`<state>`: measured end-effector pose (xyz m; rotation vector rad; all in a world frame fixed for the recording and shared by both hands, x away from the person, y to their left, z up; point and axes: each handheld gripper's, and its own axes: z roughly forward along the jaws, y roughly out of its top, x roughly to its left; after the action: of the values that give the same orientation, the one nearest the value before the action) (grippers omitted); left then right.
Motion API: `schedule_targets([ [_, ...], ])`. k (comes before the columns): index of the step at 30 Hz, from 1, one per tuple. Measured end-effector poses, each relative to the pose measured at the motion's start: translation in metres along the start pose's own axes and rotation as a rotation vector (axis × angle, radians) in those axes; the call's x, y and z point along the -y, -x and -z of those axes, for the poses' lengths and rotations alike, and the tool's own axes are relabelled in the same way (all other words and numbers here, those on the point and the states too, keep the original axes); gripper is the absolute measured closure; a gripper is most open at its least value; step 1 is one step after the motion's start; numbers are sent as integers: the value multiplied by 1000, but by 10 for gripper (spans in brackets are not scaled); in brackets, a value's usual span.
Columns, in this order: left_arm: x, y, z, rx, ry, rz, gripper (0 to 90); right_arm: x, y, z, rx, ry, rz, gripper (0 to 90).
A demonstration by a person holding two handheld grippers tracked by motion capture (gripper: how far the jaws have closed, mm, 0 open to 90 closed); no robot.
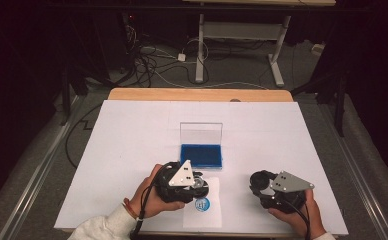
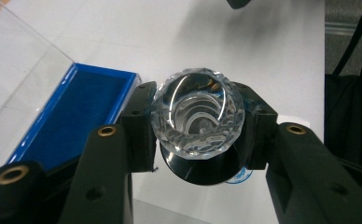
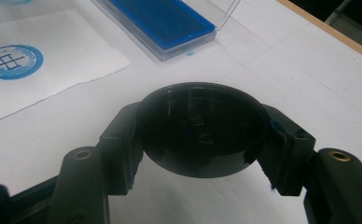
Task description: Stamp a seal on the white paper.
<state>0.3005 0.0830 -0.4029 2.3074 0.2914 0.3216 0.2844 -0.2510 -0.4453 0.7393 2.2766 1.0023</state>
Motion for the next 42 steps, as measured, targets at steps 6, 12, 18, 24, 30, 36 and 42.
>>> schedule_targets([
  [6,7,-14,19,-37,42,34,541,0,1,0,1,1,-1,383],
  [12,26,-34,32,-87,55,92,542,-1,0,1,0,-3,18,384],
  [18,38,-45,45,-126,93,157,542,-1,1,0,2,-4,9,384],
  [24,41,-48,47,-126,108,170,541,-2,2,-4,0,-11,7,384],
  [30,41,-52,46,-114,120,171,542,0,3,-4,3,-15,7,384],
  [36,41,-53,48,-117,123,166,541,-2,2,-6,3,-14,5,384],
  [42,40,-53,46,-110,123,169,541,-2,2,-9,-5,-19,10,384],
])
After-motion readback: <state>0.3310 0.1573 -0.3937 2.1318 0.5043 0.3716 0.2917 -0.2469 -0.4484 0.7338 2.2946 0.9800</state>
